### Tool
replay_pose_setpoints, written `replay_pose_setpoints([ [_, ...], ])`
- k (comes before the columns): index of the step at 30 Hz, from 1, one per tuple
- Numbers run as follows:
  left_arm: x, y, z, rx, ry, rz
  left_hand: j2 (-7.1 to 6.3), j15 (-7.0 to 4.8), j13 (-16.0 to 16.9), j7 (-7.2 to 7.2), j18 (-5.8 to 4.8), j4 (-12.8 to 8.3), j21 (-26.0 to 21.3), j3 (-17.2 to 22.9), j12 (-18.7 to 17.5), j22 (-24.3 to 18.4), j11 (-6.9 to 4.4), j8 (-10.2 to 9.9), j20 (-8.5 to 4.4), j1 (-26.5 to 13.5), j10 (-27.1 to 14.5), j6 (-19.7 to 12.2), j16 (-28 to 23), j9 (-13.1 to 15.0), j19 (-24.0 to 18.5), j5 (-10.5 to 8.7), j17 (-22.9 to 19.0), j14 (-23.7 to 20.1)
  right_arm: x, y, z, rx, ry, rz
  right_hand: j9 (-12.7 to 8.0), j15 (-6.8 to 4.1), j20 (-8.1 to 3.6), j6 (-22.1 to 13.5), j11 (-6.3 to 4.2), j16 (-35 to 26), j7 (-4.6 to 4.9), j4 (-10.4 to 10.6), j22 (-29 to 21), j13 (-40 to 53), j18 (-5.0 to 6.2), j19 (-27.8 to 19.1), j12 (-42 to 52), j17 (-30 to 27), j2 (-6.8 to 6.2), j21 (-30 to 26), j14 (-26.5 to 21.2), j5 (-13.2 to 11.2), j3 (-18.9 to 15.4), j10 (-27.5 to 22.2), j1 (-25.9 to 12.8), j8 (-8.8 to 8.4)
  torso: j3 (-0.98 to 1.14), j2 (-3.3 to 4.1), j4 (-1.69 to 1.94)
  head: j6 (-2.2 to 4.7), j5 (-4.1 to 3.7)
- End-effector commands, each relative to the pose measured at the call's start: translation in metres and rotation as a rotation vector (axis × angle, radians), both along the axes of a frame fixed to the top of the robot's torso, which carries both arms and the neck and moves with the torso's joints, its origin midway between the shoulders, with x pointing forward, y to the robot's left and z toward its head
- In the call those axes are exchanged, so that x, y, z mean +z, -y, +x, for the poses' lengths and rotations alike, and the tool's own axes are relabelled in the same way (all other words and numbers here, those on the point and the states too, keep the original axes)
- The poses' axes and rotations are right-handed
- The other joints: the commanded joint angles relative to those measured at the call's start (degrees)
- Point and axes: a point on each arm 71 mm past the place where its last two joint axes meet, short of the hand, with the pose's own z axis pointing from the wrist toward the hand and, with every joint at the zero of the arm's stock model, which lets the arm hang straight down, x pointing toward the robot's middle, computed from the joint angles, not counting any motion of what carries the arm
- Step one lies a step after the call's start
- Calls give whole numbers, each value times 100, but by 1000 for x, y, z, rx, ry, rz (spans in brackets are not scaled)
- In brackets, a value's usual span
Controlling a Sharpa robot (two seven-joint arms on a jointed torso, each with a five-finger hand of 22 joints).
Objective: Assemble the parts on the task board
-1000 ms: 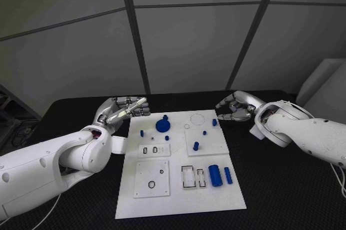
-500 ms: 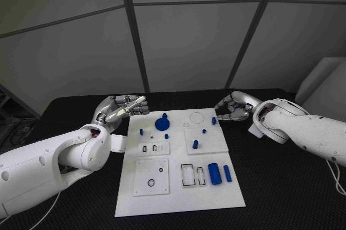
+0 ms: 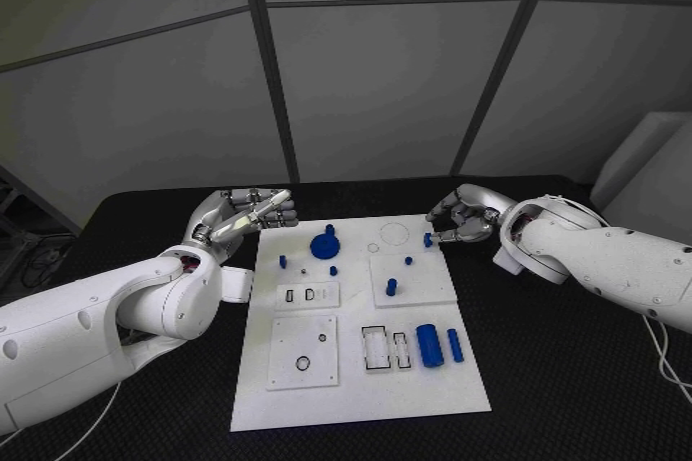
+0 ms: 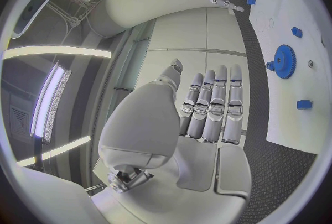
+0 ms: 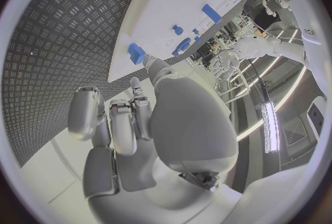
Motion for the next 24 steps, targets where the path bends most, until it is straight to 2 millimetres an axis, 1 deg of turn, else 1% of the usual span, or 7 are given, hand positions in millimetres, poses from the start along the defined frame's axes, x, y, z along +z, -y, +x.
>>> replay_pose_setpoints([
  [1, 1, 1, 0, -14, 10, 0, 61, -2, 1, -6, 2, -32, -26, -11, -36, -8, -25, -37, 13, -4, -2, 43, -34, 1, 30, -16, 8, 20, -3, -2, -1, 17, -21, -20, 9, 37, 12, 41, 6, -18, 4, -32, 3, 530, -4, -30, -18, 1382, 28, -19, 576, -28, 0, -7, 22, 39, 4, -3, -8, -17, 10],
  [16, 1, 0, 0, -11, 9, 2, 63, -3, 1, -7, 2, -37, -25, -9, -37, -8, -26, -38, 12, -1, -1, 45, -36, 1, 32, -16, 8, 24, -7, -4, -2, 19, -34, -34, 19, 42, 14, 122, 14, -16, 14, -34, 14, 543, -6, -22, -8, 1389, 45, -15, 578, -24, 3, 4, 1, 73, 5, -6, -6, -20, 14],
  [21, 1, 0, 1, -10, 9, 3, 63, -3, 1, -7, 2, -37, -25, -9, -37, -8, -26, -38, 12, -1, -1, 45, -36, 1, 32, -16, 8, 24, -8, -5, -1, 16, -36, -38, 24, 46, 17, 185, 19, -11, 21, -32, 33, 556, -10, -10, 3, 1402, 74, -7, 581, -18, 16, 16, -14, 98, 3, -5, 3, -27, 9],
  [24, 1, 0, 1, -10, 9, 3, 63, -3, 1, -7, 2, -37, -25, -9, -37, -8, -26, -38, 12, -1, -1, 45, -36, 1, 32, -16, 8, 24, -9, -6, 0, 17, -37, -41, 30, 47, 19, 266, 17, -8, 18, -38, 46, 570, -12, 0, 14, 1411, 104, -1, 583, -15, 35, 27, -25, 130, 5, -5, -2, -33, 18],
])
